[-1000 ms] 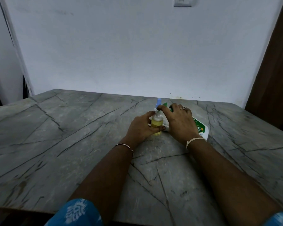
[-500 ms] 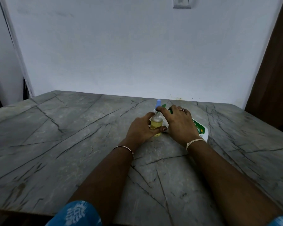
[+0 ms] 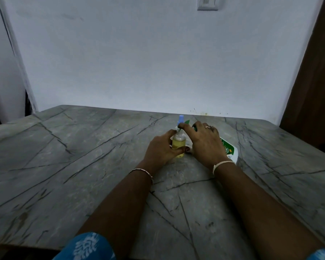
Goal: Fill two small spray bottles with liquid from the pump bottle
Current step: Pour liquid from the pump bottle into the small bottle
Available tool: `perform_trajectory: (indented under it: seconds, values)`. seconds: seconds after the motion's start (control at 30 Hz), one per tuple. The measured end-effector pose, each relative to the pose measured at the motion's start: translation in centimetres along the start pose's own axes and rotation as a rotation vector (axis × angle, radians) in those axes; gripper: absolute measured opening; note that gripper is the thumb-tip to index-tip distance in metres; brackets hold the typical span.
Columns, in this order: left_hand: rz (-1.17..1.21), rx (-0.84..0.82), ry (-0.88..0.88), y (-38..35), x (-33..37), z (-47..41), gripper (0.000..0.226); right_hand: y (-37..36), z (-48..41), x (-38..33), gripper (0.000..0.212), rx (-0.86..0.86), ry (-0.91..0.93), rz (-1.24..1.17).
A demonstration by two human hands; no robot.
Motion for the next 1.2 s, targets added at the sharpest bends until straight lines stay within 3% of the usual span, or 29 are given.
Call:
perform_trajectory:
  seconds: [0.2, 1.2]
  values:
    - [0.006, 0.004, -0.009, -0.05, -0.19, -0.09, 0.066, 0.21, -0.63, -0.77, 0.064, -0.005, -0.046, -0.020]
    - [-0.002, -0.009, -0.010, -0.08, -0.27, -0.14, 0.067, 0.27, -0.02, 0.09, 0.074, -0.015, -0.004, -0.021]
Point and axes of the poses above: each hand's wrist, its own z-axis away from the middle knuckle, its own y-axis out of the back of the hand, x = y × z, the point moved 1 cm from there along -z, towards the middle knuckle, and after that the axes turned 11 degrees about x, right-handed, at the moved point
